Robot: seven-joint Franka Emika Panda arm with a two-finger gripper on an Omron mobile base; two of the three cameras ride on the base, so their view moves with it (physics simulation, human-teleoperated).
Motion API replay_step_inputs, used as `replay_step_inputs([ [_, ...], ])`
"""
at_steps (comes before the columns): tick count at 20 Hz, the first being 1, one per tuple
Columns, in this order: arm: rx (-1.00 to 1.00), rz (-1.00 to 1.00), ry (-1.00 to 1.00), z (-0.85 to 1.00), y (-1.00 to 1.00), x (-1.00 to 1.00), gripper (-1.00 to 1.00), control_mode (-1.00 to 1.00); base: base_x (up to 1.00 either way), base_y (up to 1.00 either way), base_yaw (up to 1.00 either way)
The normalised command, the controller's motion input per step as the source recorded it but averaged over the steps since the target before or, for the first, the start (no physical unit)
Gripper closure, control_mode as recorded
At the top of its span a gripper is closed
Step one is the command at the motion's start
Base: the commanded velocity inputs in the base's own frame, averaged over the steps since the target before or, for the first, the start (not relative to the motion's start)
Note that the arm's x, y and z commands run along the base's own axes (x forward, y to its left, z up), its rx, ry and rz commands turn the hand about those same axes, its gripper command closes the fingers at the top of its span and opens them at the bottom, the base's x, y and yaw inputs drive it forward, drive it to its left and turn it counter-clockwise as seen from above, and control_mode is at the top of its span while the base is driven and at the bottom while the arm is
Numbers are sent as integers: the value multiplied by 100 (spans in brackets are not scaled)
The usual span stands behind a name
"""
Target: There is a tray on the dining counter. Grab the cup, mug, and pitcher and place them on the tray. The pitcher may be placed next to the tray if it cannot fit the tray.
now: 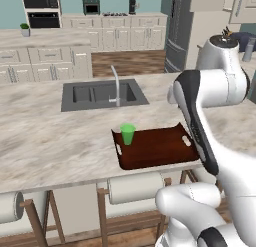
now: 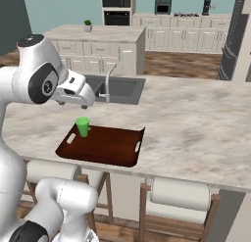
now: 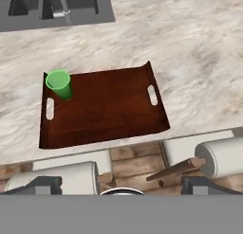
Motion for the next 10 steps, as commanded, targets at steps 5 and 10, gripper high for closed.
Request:
replay_step_inputs([
  [5, 0, 16, -4, 17, 0, -56, -100, -100, 0, 0, 0],
  [10, 0, 11, -1, 4, -8, -37, -100, -100, 0, 0, 0],
])
